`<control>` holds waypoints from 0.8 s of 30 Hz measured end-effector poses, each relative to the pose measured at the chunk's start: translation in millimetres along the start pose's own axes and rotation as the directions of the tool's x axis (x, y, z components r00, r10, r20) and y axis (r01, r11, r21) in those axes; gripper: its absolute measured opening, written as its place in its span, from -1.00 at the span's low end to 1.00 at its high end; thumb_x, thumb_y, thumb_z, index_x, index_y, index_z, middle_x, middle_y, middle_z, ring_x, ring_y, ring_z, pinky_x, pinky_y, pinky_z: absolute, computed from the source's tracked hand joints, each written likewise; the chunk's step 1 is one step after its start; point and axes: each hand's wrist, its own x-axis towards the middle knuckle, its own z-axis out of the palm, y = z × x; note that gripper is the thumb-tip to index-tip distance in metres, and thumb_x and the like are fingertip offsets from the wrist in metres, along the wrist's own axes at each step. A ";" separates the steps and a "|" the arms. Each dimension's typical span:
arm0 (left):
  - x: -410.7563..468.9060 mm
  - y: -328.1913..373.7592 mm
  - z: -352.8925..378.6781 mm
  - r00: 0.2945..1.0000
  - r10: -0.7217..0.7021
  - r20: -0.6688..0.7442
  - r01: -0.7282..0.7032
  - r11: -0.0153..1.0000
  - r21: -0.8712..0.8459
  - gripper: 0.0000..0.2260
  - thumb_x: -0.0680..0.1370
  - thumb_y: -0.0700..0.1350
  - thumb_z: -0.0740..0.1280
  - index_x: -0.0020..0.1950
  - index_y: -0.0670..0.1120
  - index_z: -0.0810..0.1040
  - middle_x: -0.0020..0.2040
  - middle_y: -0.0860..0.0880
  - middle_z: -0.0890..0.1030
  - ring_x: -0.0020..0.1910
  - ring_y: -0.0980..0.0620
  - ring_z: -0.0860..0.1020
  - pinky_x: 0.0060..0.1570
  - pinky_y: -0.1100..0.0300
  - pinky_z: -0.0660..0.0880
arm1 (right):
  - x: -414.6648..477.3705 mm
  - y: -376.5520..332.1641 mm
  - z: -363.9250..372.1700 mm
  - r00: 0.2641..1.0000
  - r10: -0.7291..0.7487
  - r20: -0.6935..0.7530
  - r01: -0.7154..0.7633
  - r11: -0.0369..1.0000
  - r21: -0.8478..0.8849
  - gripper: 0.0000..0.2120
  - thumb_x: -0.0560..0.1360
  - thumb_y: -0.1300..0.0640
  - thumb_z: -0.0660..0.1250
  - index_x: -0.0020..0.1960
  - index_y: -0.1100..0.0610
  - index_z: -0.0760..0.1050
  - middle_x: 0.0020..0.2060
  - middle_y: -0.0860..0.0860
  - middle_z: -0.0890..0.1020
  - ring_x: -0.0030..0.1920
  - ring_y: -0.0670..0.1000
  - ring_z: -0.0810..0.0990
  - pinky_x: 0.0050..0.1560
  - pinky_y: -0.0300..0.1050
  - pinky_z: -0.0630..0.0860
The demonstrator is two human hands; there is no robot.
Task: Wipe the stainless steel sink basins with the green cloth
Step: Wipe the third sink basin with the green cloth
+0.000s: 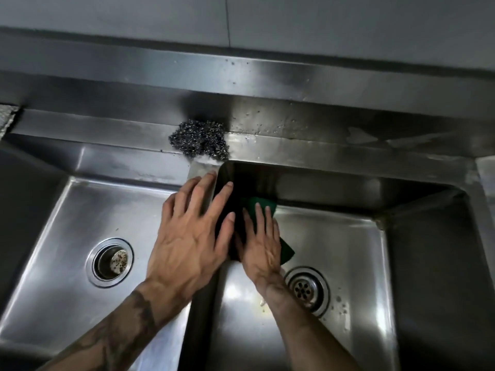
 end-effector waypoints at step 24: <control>1.9 1.1 -4.6 1.000 0.009 -0.001 -0.009 0.999 -0.034 -0.51 0.69 0.11 0.16 0.61 0.00 0.41 0.59 -0.13 0.36 0.57 -0.21 0.31 0.43 -0.18 0.34 | -0.7 -2.7 0.5 0.998 0.004 -0.063 -0.003 1.000 0.018 -0.42 0.63 -0.15 0.18 0.61 -0.01 0.23 0.56 0.19 0.29 0.60 0.22 0.19 0.56 0.14 0.24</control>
